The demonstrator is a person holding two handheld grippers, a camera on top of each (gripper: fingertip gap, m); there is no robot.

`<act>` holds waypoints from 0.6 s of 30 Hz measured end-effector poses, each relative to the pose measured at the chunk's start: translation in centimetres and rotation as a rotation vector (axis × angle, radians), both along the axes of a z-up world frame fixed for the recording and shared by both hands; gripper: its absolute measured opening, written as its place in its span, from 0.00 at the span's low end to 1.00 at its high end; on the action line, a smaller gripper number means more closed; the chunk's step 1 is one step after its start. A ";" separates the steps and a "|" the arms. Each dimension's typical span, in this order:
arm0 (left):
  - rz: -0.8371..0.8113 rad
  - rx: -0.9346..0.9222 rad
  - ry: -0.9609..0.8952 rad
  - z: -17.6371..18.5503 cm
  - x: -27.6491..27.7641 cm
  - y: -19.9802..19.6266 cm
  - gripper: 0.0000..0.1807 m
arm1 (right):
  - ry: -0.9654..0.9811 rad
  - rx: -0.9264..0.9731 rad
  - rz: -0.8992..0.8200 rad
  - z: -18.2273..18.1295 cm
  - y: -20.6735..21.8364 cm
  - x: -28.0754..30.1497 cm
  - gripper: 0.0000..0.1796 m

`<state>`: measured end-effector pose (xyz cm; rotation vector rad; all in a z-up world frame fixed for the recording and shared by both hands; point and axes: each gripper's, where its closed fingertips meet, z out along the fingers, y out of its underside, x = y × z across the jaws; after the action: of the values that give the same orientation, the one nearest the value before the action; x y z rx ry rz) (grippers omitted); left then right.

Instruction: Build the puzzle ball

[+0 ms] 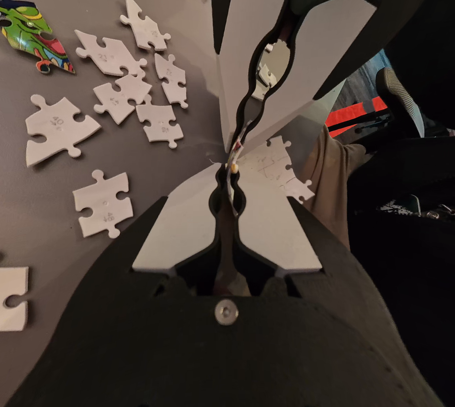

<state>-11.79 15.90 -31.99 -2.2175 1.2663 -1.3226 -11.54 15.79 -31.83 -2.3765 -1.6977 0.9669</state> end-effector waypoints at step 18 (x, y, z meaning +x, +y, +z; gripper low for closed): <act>-0.041 0.027 0.038 -0.2 -1.0 -0.5 0.10 | 0.044 -0.033 -0.034 0.0 -0.1 0.0 0.00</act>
<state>-12.76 15.42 -32.17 -2.2202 1.3423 -1.2761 -11.57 15.72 -31.80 -2.3776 -1.6335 1.0415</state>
